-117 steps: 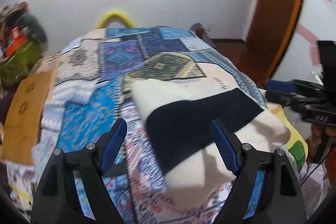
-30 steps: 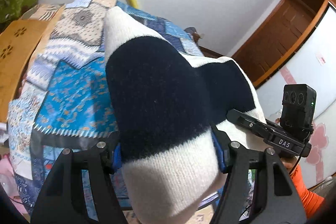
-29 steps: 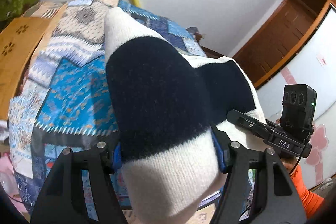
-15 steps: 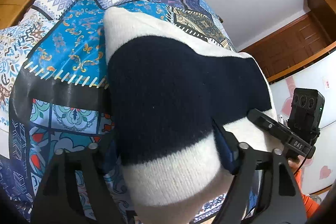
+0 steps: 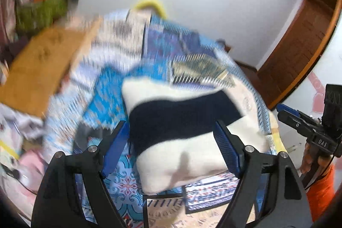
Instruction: Fold small clothes
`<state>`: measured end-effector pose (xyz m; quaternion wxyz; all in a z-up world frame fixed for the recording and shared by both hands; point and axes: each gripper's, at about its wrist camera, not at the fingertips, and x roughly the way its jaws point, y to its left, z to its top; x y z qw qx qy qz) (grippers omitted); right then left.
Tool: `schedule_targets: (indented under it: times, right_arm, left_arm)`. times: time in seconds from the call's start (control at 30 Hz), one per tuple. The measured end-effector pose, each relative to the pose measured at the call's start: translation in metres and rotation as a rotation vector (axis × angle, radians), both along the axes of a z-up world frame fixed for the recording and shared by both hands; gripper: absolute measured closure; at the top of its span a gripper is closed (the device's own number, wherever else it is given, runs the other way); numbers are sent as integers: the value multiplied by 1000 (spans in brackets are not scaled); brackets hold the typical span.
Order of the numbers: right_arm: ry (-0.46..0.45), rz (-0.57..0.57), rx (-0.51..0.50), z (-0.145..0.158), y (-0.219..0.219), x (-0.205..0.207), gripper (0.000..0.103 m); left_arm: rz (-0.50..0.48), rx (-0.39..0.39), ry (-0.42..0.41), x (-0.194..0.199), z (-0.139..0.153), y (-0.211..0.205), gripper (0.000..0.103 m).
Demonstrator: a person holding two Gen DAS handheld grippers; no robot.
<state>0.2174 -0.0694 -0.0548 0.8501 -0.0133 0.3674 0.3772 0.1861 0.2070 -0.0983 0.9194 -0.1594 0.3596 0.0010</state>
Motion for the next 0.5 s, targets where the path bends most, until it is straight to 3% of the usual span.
schedule_targets:
  times: [0.23,0.37,0.5]
  right_arm:
    - [-224,9,132,76,-19,-54,46]
    - [-354,17,204,110,-27,-95,46]
    - [-455,6,243,125,-32,-133,46]
  left_arm:
    - [12,161,-274,-68,95,-48,23]
    - [32,241,-399,-107,127,-77,23]
    - [69,293,-482,-143,141,-98,23]
